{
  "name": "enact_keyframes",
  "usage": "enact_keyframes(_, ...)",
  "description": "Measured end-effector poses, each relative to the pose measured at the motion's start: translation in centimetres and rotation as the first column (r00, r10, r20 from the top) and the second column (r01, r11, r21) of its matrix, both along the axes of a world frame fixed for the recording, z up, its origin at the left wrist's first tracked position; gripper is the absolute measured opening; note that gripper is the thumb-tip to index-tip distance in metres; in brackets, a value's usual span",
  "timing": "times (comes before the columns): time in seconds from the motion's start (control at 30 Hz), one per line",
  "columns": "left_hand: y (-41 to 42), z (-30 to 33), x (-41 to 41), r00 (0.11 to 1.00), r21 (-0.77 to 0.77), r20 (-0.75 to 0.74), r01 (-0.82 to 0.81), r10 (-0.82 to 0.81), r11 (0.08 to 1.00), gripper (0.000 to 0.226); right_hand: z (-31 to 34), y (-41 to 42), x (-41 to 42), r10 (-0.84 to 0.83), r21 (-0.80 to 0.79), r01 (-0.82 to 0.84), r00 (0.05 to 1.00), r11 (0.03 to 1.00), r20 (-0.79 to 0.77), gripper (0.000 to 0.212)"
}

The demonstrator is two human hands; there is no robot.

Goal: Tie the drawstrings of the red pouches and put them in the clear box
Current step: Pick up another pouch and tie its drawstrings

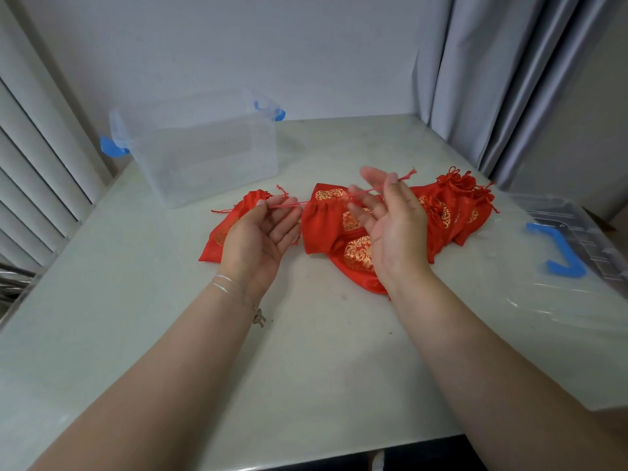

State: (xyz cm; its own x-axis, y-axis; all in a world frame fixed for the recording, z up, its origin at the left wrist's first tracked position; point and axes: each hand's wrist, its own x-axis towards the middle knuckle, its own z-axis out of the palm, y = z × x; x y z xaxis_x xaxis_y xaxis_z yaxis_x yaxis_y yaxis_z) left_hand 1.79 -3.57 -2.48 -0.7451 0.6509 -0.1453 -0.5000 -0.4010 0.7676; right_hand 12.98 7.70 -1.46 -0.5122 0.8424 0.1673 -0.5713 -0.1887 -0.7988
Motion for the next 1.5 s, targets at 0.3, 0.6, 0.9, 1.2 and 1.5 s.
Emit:
enact_keyframes(0.3,0.7,-0.8,0.0,0.997,-0.227,-0.073,-0.045,0.029,0.973,0.032,0.9,0.7,1.1,-0.011,-0.076,-0.007,0.972,0.997,-0.234,0.033)
enact_keyframes(0.6,0.3,0.0,0.7,0.876,-0.057,-0.463,-0.179,0.133,0.982,0.032,0.2,0.0,0.8,-0.2,0.679,-0.23,0.847,0.697,0.493,0.005)
enact_keyframes(0.9,0.2,0.1,2.5,0.782,-0.209,-0.552,0.207,-0.29,0.956,0.037,-0.1,-1.5,0.6,0.008,0.568,-0.286,0.898,0.772,0.441,0.02)
enact_keyframes(1.2,0.1,-0.6,2.1,0.753,-0.282,-0.501,0.323,-0.426,0.903,0.009,0.6,-1.7,0.5,0.235,0.186,-0.293,0.93,0.938,0.282,0.018)
enact_keyframes(1.5,-0.3,0.4,1.8,0.76,-0.233,-0.444,0.413,-0.474,0.88,0.016,0.7,-0.3,0.5,0.382,-0.034,-0.382,0.906,0.923,0.185,0.027)
